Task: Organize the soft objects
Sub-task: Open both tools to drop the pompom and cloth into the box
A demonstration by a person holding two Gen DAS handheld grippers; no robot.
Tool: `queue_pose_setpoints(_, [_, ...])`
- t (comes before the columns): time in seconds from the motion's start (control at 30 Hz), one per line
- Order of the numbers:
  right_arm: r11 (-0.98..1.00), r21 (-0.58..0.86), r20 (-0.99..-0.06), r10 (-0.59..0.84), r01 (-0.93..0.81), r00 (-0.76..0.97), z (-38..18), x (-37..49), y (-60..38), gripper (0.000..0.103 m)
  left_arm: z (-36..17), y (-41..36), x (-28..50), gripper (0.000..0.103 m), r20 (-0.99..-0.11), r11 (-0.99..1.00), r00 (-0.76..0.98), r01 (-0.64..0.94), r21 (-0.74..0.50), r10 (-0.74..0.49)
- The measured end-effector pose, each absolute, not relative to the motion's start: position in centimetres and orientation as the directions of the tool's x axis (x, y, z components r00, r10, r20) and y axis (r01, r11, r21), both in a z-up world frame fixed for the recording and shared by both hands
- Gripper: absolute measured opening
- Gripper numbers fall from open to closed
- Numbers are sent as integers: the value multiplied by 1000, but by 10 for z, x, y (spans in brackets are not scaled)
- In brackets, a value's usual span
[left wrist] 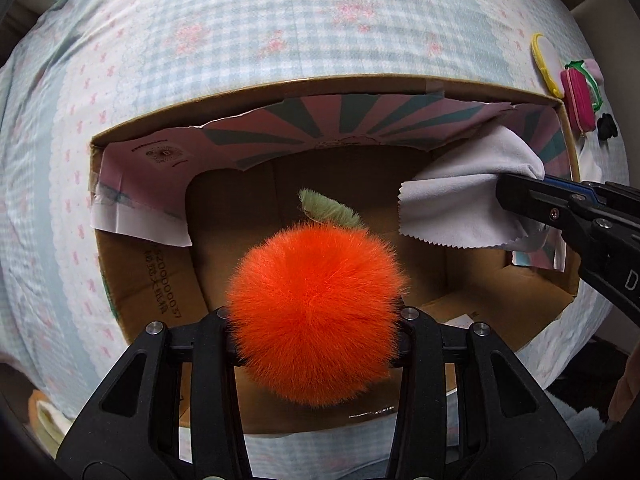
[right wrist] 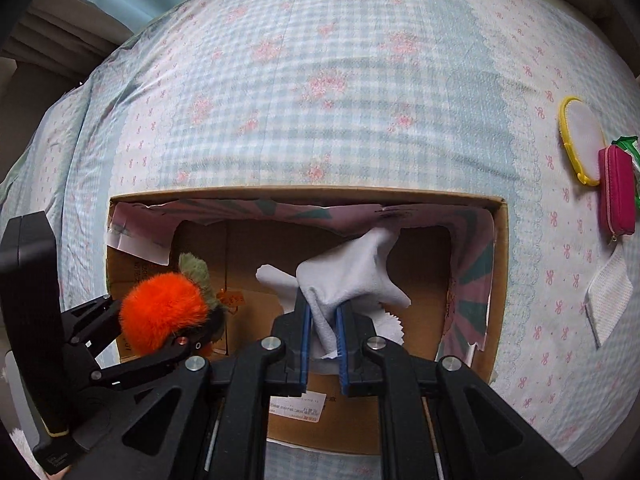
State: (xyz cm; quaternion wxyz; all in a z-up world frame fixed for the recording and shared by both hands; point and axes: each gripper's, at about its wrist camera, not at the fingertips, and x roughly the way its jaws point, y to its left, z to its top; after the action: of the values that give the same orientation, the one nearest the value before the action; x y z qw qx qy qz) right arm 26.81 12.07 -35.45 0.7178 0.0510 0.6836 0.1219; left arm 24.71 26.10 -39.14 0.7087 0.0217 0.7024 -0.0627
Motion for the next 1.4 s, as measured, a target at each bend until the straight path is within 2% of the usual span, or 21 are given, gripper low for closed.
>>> queue_pose_setpoints(0.03, [965,243,-968,248,-103,31,-357,270,121,10,-393,260,247,50,-998,990,-1,127,-61,-61])
queue_pose_setpoints(0.07, [964,249,-967,252,-96,29,-361,272,120,10,-394,259,246,75,-997,988,-4,135,-75,-75])
queue_pose_setpoints(0.1, [966,246,-968,249,-84,27,-364,273,120,14,-393,258,245,88,-997,986,5,146,-79,-80])
queue_pose_setpoints(0.13, [969,238,-970,241,-71,26,-367,275,118,36,-392,257,243,102,-997,984,16,160,-73,-76])
queue_pose_setpoints(0.17, [970,237,-971,239,-59,19,-371,276,117,57,-390,256,242,103,-997,983,26,174,-61,-67])
queue_pose_setpoints(0.2, [968,248,-969,249,-47,4,-374,276,116,103,-390,256,240,103,-998,981,24,186,-48,-54])
queue_pose_setpoints(0.5, [959,282,-960,281,-27,-7,-382,259,114,103,-385,270,232,103,-998,987,29,150,-54,-59])
queue_pose_setpoints(0.83, [960,278,-961,278,-28,3,-348,249,115,103,-349,282,216,103,-994,991,100,130,-32,-45])
queue_pose_setpoints(1.2, [978,152,-972,174,-144,156,-266,213,109,103,-268,283,179,103,-966,996,252,84,-27,-47])
queue_pose_setpoints(1.4, [981,129,-937,169,-147,307,-198,183,91,103,-212,277,149,103,-936,997,346,54,-52,-68])
